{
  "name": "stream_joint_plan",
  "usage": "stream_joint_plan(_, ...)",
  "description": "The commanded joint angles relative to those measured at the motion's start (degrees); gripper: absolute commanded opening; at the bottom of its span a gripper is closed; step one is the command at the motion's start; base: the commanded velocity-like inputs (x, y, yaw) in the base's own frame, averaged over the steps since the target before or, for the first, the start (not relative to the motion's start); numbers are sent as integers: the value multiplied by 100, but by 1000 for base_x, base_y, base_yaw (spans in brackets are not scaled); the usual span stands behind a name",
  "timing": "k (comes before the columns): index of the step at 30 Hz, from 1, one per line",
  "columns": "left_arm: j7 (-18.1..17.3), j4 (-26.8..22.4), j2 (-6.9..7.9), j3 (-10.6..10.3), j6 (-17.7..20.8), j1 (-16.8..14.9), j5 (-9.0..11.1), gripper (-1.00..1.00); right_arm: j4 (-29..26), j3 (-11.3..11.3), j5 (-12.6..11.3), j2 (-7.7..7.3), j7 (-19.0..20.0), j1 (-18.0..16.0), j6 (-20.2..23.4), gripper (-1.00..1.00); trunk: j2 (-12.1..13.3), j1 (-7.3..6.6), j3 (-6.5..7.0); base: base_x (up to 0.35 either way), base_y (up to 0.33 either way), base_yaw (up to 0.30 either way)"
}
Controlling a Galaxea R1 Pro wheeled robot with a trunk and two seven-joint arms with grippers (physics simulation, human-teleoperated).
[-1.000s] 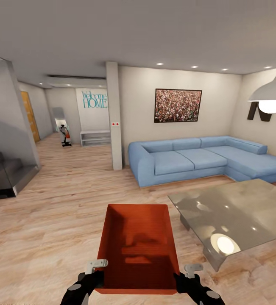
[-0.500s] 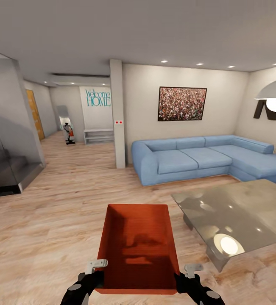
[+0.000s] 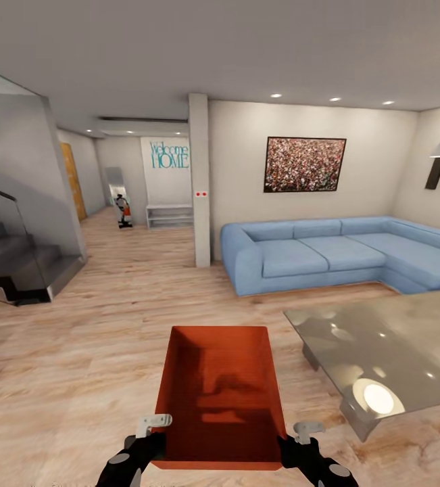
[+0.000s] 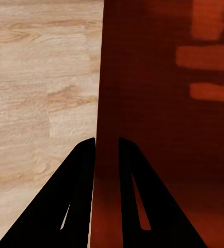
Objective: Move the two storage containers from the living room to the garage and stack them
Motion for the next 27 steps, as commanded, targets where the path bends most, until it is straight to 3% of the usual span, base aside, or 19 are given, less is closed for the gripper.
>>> stream_joint_plan(1, -2, -39, 2, 267, 29, -7, 81, -100, 4, 83, -72, -60, 61, -1, -10, -100, -8, 1, -9, 0, 0, 264)
stream_joint_plan(27, -2, -39, 6, 265, 38, -7, 81, -100, 4, 83, -74, -61, 61, -1, -10, -100, -8, 1, -9, 0, 0, 280)
